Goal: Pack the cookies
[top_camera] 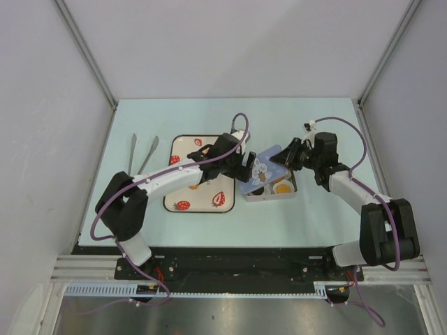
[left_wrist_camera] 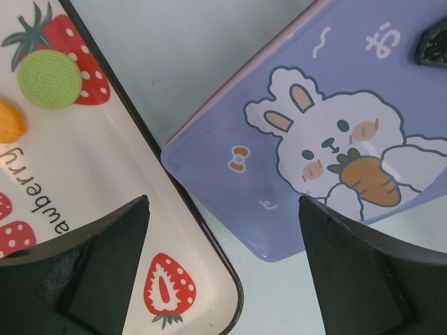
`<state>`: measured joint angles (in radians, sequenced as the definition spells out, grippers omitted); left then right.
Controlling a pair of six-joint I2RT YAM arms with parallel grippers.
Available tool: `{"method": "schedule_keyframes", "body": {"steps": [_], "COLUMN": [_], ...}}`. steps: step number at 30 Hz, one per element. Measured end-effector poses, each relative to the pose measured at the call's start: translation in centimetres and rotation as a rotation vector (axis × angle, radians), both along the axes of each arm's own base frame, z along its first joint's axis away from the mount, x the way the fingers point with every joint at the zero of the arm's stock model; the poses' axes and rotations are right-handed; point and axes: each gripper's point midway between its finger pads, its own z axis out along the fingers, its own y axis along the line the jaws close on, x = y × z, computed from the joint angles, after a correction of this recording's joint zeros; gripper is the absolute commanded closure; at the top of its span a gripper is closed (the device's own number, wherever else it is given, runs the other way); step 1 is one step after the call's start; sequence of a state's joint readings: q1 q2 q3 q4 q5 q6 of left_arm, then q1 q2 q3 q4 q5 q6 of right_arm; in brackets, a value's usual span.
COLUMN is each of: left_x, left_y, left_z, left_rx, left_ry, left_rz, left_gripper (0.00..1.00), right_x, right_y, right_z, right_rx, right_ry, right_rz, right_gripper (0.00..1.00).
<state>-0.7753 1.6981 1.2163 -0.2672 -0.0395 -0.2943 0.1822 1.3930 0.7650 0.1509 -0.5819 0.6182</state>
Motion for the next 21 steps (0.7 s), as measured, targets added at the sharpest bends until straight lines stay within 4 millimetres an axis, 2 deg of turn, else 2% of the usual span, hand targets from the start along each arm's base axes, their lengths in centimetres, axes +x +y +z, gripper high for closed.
{"method": "schedule_keyframes", "body": {"steps": [12,21], "left_x": [-1.3,-1.7], "left_y": [-0.9,-1.4], "left_z": [-0.7,-1.7], "left_rx": [-0.051,-0.065], "left_ry": [0.062,0.109], "left_rz": [-0.008,-0.006], "left_gripper": [0.08,0.08], "right_x": [-0.2,0.4], "right_y": [-0.8,-3.2], "right_z": [-1.4,-1.8], "right_rx": [-0.022,-0.034], "right_ry": [0.032,0.045], "right_rz": [-0.041,-0.128], "right_gripper": [1.00,1.00]}}
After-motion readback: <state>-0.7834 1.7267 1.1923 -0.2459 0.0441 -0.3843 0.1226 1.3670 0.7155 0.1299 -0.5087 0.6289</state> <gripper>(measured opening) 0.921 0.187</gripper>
